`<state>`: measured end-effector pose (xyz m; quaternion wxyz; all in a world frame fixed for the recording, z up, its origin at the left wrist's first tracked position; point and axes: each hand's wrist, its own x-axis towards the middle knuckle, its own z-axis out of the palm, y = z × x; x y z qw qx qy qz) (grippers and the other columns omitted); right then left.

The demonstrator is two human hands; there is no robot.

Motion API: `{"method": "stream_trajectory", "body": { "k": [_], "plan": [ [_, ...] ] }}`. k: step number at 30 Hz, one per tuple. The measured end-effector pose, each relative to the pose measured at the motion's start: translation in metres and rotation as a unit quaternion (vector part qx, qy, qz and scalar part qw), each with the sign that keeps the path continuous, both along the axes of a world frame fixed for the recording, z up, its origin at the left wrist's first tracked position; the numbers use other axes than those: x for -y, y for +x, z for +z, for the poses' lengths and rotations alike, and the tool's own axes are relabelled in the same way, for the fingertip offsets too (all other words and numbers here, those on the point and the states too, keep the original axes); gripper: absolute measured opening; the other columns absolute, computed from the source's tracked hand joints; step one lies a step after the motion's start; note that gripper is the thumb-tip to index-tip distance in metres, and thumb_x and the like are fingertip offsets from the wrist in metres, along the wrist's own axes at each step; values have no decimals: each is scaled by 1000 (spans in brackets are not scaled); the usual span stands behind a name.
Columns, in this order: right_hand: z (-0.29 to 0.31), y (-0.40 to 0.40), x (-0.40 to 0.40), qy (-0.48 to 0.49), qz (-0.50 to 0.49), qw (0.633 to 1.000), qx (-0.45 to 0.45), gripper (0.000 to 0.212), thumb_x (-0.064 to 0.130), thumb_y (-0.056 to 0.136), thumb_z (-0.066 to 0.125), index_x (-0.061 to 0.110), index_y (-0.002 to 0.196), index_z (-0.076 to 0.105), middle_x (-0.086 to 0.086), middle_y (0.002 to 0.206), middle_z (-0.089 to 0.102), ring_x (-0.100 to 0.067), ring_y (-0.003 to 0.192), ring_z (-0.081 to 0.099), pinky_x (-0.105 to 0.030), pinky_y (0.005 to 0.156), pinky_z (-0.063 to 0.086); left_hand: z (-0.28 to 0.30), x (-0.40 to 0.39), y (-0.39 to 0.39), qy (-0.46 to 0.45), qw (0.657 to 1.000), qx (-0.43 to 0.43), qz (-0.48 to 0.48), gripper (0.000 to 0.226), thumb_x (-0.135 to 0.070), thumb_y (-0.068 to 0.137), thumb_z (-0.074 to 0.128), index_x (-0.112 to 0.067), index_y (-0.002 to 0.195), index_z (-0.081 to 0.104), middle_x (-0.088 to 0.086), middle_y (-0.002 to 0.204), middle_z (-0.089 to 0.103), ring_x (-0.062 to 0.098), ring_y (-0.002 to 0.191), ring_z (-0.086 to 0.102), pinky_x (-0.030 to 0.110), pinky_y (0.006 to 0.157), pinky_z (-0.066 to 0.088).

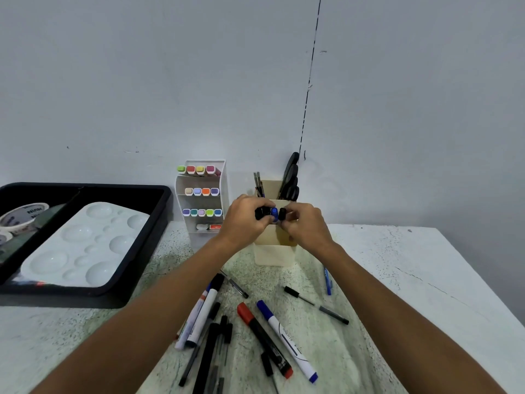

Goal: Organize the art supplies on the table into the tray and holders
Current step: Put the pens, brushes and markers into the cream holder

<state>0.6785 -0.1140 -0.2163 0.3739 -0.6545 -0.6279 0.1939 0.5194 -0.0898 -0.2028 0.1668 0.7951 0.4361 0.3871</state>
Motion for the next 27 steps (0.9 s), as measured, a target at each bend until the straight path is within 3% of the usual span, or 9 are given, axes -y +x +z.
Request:
{"method": "stream_trajectory", "body": {
  "k": [5, 8, 11, 15, 18, 22, 24, 27],
  "plan": [
    [4, -1, 8, 6, -16, 1000, -9, 26, 18, 82, 71, 15, 108, 70, -2, 98, 71, -23, 76, 65, -42, 74, 57, 0, 5, -3, 13, 1000, -25, 2, 40, -11, 81, 73, -9, 121, 65, 7, 113, 67, 20, 108, 53, 23, 89, 37],
    [6, -6, 30, 110, -62, 992, -9, 22, 13, 85, 67, 15, 107, 68, 4, 93, 68, -12, 69, 61, -29, 69, 52, -10, 22, -12, 72, 997, -13, 19, 43, -9, 78, 75, -9, 119, 64, 6, 113, 63, 19, 110, 50, 28, 93, 39],
    [-2, -15, 60, 152, -13, 988, -17, 16, 7, 84, 65, 13, 99, 69, 6, 86, 66, 3, 61, 50, -18, 62, 45, -35, 48, -32, 77, 997, -6, 27, 38, -9, 74, 78, -11, 111, 67, 3, 117, 57, 13, 109, 47, 21, 92, 35],
    [-29, -27, 84, 88, 55, 994, 40, 18, 8, 87, 64, 12, 103, 70, 8, 88, 64, 6, 61, 48, -22, 64, 48, -63, 68, -56, 71, 996, -39, 29, 34, -12, 72, 78, -10, 105, 69, 5, 110, 59, 16, 103, 51, 26, 85, 41],
    [-37, -30, 90, 1, 85, 994, 62, 19, 12, 86, 66, 16, 104, 70, 10, 83, 64, 2, 65, 53, -27, 66, 50, -66, 77, -66, 8, 998, -54, -13, 33, -23, 72, 70, -13, 104, 71, -5, 98, 62, 7, 95, 49, 28, 81, 45],
    [-37, -33, 94, -207, 175, 959, 87, 36, 21, 84, 71, 21, 119, 64, 2, 87, 66, -11, 76, 63, -28, 73, 53, -79, 86, -83, -69, 966, -208, -137, 45, -36, 71, 64, -25, 114, 70, -8, 103, 53, 7, 99, 42, 29, 85, 39],
    [-38, -34, 95, -243, 197, 943, 113, 46, 25, 83, 73, 23, 127, 59, 0, 91, 65, -13, 79, 62, -29, 76, 53, -83, 86, -87, -48, 956, -250, -149, 43, -40, 73, 64, -29, 114, 70, -9, 105, 50, 9, 101, 40, 33, 86, 40],
    [-41, -37, 95, -247, 198, 941, 116, 44, 22, 81, 75, 22, 124, 61, 4, 82, 62, -10, 73, 59, -27, 69, 50, -82, 83, -86, -44, 955, -254, -149, 33, -42, 76, 72, -31, 107, 73, -8, 105, 50, 10, 99, 39, 34, 85, 41]
  ]
}}
